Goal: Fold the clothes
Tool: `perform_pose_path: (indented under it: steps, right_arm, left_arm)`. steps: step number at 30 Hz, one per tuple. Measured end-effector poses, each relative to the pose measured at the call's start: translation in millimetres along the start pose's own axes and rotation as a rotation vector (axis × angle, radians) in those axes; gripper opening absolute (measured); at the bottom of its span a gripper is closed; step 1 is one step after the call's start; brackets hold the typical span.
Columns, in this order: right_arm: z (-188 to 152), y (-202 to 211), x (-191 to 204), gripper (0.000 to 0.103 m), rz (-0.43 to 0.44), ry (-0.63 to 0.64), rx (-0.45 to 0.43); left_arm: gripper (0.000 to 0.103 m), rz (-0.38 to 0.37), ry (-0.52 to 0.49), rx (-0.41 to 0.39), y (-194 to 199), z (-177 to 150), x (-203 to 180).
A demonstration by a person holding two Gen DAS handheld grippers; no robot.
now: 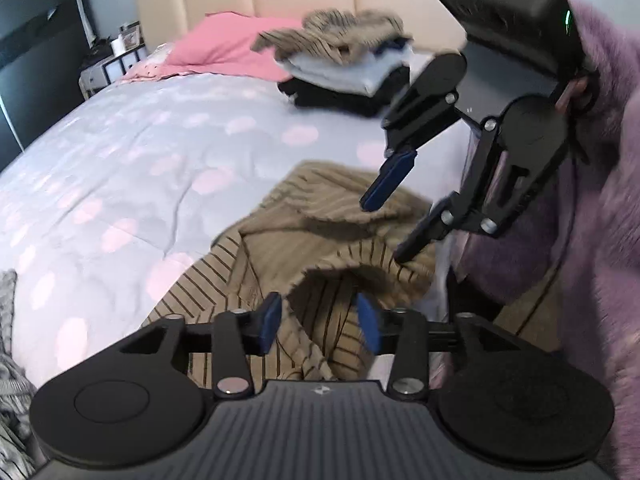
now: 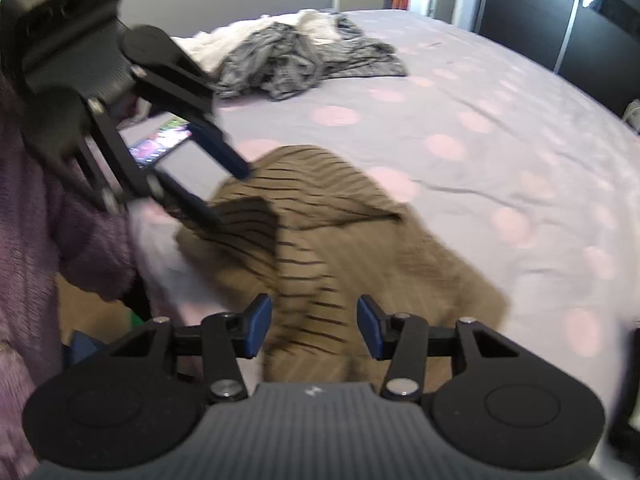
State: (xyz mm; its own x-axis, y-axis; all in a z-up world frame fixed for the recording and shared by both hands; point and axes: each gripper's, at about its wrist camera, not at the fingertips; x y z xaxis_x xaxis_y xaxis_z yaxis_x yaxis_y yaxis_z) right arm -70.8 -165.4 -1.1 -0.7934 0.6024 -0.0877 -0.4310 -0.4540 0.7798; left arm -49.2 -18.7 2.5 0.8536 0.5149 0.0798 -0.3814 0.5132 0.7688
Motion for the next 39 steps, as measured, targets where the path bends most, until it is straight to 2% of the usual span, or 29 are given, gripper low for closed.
perform_pose_path:
  steps: [1,2,3,4,5,6,7,11,14,15,16,17,19,21,22,23,25,26,28,30,35,39]
  right_arm:
    - [-2,-7,7,0.061,0.002,0.021,0.009]
    - [-3,-11,15,0.061,-0.004,0.055,0.027]
    - [-6,-16,22,0.059,-0.024,0.097,0.053]
    - [-10,-21,28,0.053,-0.047,0.14,0.08]
    - [-13,-24,30,0.043,-0.058,0.152,0.101]
    - [-15,-26,30,0.021,-0.065,0.156,0.12]
    - [-18,-24,26,0.018,-0.049,0.134,0.133]
    - [-29,-24,13,0.017,0.022,0.06,0.222]
    - [-35,-32,10,0.02,0.064,0.02,0.303]
    - [-36,-32,10,0.022,0.072,0.015,0.32]
    - [-37,-32,10,0.031,0.077,0.013,0.334]
    - [-38,-32,11,0.035,0.082,0.011,0.348]
    - [-36,-17,14,0.042,0.029,0.013,0.291]
    - [-33,1,17,0.044,-0.032,0.016,0.223]
    - [-31,10,18,0.045,-0.062,0.017,0.189]
    - [-30,18,20,0.046,-0.093,0.019,0.156]
    - [-27,36,23,0.052,-0.153,0.022,0.088]
    - [-26,39,26,0.053,-0.217,0.042,0.072]
    - [-27,32,38,0.053,-0.324,0.111,0.071]
    - [-29,19,49,0.053,-0.394,0.181,0.082]
    - [-39,-15,70,0.053,-0.457,0.34,0.127]
    - [-49,-35,82,0.051,-0.519,0.445,0.165]
  left_arm:
    - [0.027,0.041,-0.022,0.012,-7,-3,-6]
    - [0.006,0.055,-0.038,0.011,-10,-5,-11]
    - [0.003,0.052,-0.049,0.007,-12,-8,-14]
    - [0.002,0.052,-0.058,0.0,-13,-10,-16]
    - [0.0,0.052,-0.07,-0.011,-11,-11,-19]
    - [0.0,0.038,-0.089,-0.015,-8,-13,-22]
    - [0.0,0.01,-0.109,-0.006,-6,-16,-24]
    - [0.0,-0.058,-0.194,0.086,-9,-30,-36]
    - [0.0,-0.075,-0.194,0.15,-25,-42,-42]
    - [0.0,-0.083,-0.192,0.18,-30,-46,-43]
    - [0.001,-0.09,-0.194,0.214,-35,-48,-44]
    - [0.002,-0.098,-0.202,0.246,-38,-50,-45]
    - [0.003,-0.127,-0.219,0.274,-35,-50,-47]
    - [0.015,-0.166,-0.207,0.236,-20,-46,-45]
    - [0.026,-0.182,-0.189,0.212,-13,-42,-42]
    - [0.033,-0.19,-0.168,0.187,-5,-38,-40]
    - [0.034,-0.181,-0.132,0.134,6,-29,-33]
    - [0.034,-0.165,-0.116,0.114,9,-25,-29]
    - [0.034,-0.108,-0.075,0.085,8,-17,-20]
    - [0.034,-0.056,-0.026,0.084,2,-12,-12]
    - [0.034,0.021,0.061,0.099,-15,-4,-3]
    - [0.034,0.014,0.116,0.1,-20,0,3]
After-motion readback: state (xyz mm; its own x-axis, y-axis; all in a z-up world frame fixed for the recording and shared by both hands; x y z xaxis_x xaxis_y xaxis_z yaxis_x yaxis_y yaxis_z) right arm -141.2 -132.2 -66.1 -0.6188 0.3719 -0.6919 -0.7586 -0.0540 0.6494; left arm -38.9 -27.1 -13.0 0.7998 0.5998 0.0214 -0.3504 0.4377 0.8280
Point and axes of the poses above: each gripper's, at about its wrist camera, not at the fingertips, and y roughly against the way its jaws point, x to its left, z to its top, and after that the axes turned 7 degrees about y, right-handed
